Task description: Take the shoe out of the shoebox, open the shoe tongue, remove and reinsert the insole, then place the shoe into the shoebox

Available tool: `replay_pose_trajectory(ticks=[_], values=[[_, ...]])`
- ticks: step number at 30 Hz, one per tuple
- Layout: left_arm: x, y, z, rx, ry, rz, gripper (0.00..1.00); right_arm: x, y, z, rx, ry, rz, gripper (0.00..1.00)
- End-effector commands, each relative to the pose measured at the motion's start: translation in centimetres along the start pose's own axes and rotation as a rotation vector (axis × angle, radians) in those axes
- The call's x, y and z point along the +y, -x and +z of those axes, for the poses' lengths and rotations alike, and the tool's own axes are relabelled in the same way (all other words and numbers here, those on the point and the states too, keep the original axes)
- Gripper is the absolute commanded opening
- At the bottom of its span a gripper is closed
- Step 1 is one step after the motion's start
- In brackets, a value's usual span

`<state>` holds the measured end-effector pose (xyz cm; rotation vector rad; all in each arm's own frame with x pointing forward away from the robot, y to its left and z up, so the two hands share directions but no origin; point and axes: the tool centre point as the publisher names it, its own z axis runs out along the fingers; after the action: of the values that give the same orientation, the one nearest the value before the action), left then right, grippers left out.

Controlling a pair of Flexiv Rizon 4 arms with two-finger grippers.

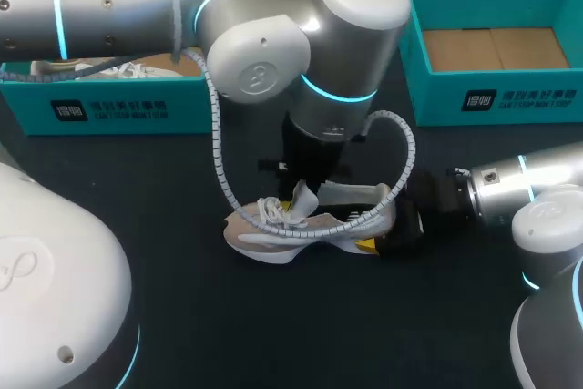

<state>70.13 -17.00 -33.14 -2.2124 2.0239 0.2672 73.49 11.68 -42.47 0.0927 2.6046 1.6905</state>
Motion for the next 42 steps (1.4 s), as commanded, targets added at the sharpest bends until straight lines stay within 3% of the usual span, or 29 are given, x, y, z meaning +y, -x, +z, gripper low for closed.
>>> replay_pose_trajectory(ticks=[1,9,10,11,12,16,18,20,23,24,25,26,33,42], values=[[0.0,1.3,-0.1,0.044,0.002,0.001,0.0,-0.1,0.1,0.2,-0.002,-0.004,0.001,0.0],[-0.1,2.5,-1.1,0.068,-0.002,0.0,0.0,-0.1,0.1,0.2,-0.002,-0.004,0.001,0.0],[-0.1,2.5,-1.1,0.069,-0.001,0.001,0.05,-0.1,0.1,0.2,-0.002,-0.004,0.001,0.0],[0.0,2.6,-1.1,0.069,0.001,0.003,0.31,-0.1,0.1,0.2,-0.002,-0.004,0.001,0.0],[0.0,2.6,-1.1,0.07,0.003,0.007,0.44,-0.1,0.1,0.2,-0.002,-0.004,0.001,0.0],[0.0,2.7,-1.2,0.07,0.007,0.006,0.47,-0.1,0.1,0.2,-0.002,-0.004,0.001,0.0],[0.1,2.9,-1.4,0.079,0.012,0.008,0.44,-0.1,0.1,0.2,-0.002,-0.004,0.001,0.0],[0.1,3.0,-1.6,0.086,0.013,0.003,0.31,-0.1,0.1,0.2,-0.002,-0.004,0.001,0.0],[0.1,3.1,-1.8,0.091,0.015,0.0,0.19,-0.1,0.1,0.2,-0.002,-0.004,0.001,0.0],[0.1,3.2,-1.9,0.096,0.019,-0.002,0.11,-0.1,0.1,0.2,-0.002,-0.004,0.001,0.0],[0.1,3.3,-2.0,0.097,0.02,-0.003,0.09,-0.1,0.1,0.2,-0.002,-0.004,0.001,0.0],[0.1,3.4,-2.0,0.099,0.022,-0.004,0.0,-0.1,0.1,0.2,-0.002,-0.004,0.001,0.0],[0.4,4.2,-1.3,0.086,0.021,0.012,0.0,-0.1,0.1,0.2,-0.002,-0.004,0.001,0.0],[0.0,6.2,2.2,0.002,-0.007,0.002,0.0,-0.1,0.1,0.2,-0.002,-0.004,0.001,0.0]])
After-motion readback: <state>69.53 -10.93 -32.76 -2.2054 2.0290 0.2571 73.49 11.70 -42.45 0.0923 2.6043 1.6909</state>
